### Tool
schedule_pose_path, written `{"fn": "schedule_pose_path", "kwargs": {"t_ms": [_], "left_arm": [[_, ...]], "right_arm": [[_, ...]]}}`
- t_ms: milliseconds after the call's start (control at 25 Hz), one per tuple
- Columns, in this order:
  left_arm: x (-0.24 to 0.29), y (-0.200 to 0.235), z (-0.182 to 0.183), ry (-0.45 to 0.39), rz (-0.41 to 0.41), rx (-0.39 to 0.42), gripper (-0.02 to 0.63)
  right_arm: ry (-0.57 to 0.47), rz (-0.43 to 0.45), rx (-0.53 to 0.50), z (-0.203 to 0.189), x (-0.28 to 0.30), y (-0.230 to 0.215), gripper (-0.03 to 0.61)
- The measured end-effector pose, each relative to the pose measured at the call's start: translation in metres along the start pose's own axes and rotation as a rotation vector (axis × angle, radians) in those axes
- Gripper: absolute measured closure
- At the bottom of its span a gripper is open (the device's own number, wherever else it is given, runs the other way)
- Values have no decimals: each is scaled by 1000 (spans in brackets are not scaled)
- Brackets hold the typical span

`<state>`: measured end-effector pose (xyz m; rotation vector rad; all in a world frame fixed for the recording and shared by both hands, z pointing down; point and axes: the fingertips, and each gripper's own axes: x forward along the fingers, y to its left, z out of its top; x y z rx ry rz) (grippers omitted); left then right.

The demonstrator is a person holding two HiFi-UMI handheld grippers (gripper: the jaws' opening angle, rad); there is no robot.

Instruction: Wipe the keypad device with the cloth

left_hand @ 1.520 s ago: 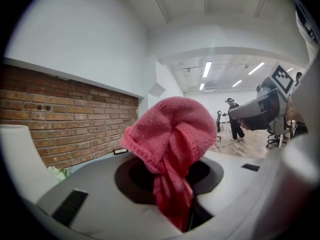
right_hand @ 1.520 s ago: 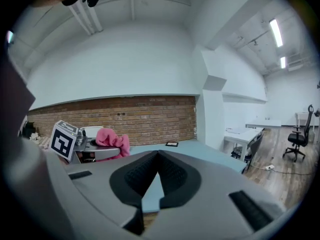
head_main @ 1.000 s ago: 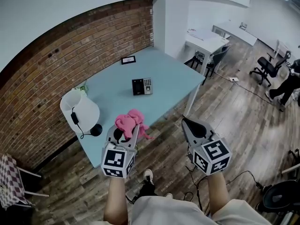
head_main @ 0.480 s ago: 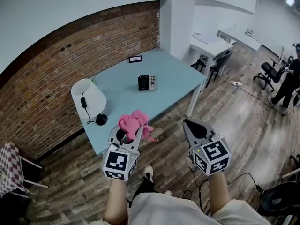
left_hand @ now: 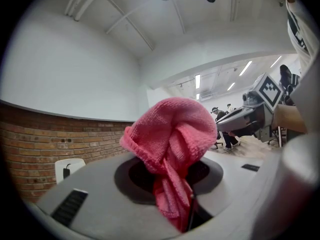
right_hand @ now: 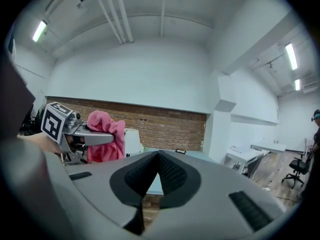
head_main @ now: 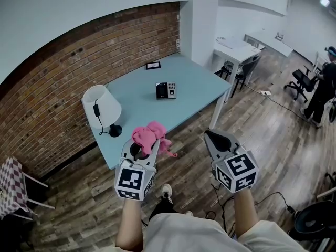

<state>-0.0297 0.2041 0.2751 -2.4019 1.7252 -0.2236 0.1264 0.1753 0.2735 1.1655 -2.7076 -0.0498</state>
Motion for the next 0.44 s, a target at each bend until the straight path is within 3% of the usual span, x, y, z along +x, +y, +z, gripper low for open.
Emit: {"fn": "schedule_pose_path", "kwargs": {"t_ms": [440], "left_arm": [[-1, -8, -5, 8, -19, -4, 459]], "right_arm": [[11, -5, 0, -7, -4, 1, 560]]}}
